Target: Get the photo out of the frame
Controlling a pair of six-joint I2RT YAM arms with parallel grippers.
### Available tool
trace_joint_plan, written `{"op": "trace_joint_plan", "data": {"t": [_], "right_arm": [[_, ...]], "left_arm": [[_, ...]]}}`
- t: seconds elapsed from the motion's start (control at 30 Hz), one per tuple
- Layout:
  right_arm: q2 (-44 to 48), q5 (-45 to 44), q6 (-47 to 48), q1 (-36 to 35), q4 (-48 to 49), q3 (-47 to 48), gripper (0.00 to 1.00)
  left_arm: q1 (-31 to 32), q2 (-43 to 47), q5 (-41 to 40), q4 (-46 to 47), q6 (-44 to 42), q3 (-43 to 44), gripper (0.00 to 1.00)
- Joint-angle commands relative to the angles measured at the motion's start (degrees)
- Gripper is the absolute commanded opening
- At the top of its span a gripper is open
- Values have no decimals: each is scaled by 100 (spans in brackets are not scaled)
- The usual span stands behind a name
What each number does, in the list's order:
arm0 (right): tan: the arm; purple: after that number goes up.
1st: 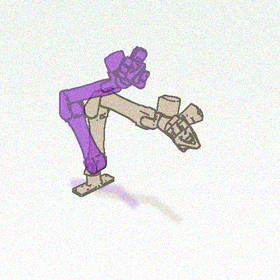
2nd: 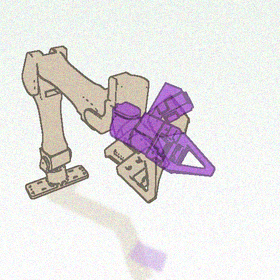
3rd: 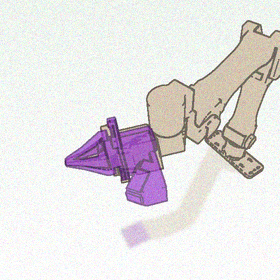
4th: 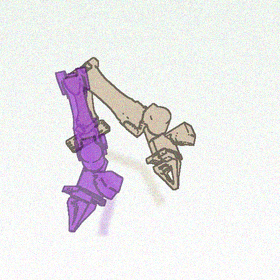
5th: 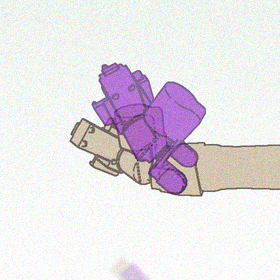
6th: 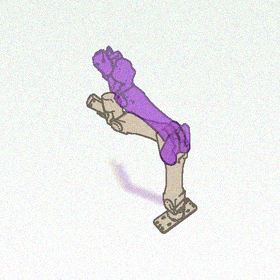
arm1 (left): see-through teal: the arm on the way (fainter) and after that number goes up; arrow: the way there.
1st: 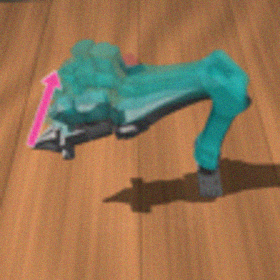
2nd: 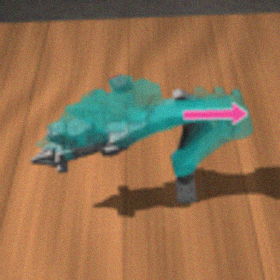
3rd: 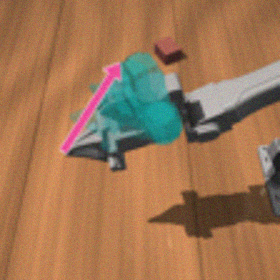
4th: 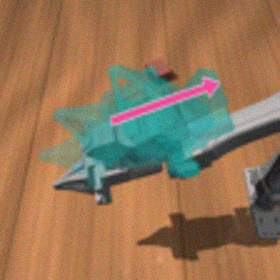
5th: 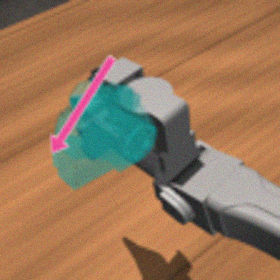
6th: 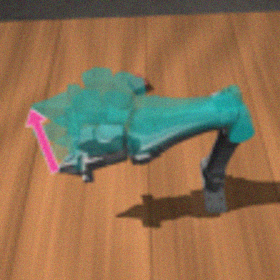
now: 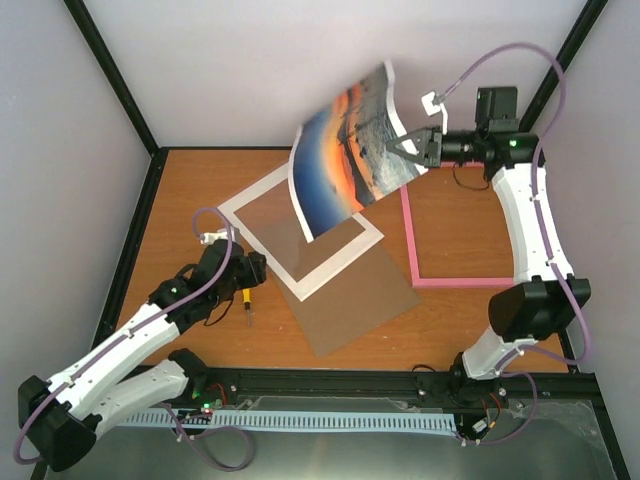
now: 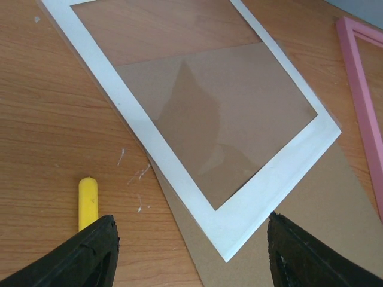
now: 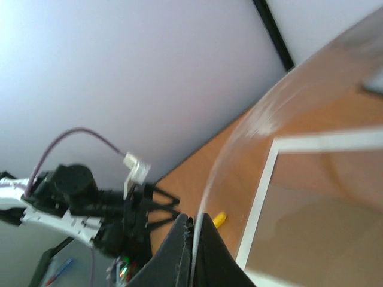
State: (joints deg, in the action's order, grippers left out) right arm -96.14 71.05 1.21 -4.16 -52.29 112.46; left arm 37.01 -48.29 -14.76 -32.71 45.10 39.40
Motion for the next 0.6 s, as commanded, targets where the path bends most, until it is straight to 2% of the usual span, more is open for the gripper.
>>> {"op": "trace_joint_plan", "data": {"t": [0.0, 0.07, 0.13, 0.2, 0.27, 0.37, 0.57], "right_arm": [[569, 3, -757, -27, 1372, -1916, 3], [951, -219, -1363, -32, 2759, -3280, 3], [1186, -446, -1909, -31, 3691, -4437, 3], [1226, -535, -2316, -40, 4339, -5367, 3], [998, -567, -2459, -41, 4571, -6035, 3], [757, -680, -2602, -7, 4944, -6539, 3], [477, -1101, -2862, 3, 5207, -6896, 3]], "left_arm": [[-39, -79, -184, -304, 41, 217, 68], [-41, -128, -167, -243, 35, 225, 68], [-45, -197, -136, -155, 6, 237, 68], [-50, -263, -96, -100, -25, 256, 68], [-54, -338, -47, -80, -47, 270, 68], [-56, -420, 11, -76, -39, 263, 68], [-54, -388, 75, 7, 56, 137, 68]]}}
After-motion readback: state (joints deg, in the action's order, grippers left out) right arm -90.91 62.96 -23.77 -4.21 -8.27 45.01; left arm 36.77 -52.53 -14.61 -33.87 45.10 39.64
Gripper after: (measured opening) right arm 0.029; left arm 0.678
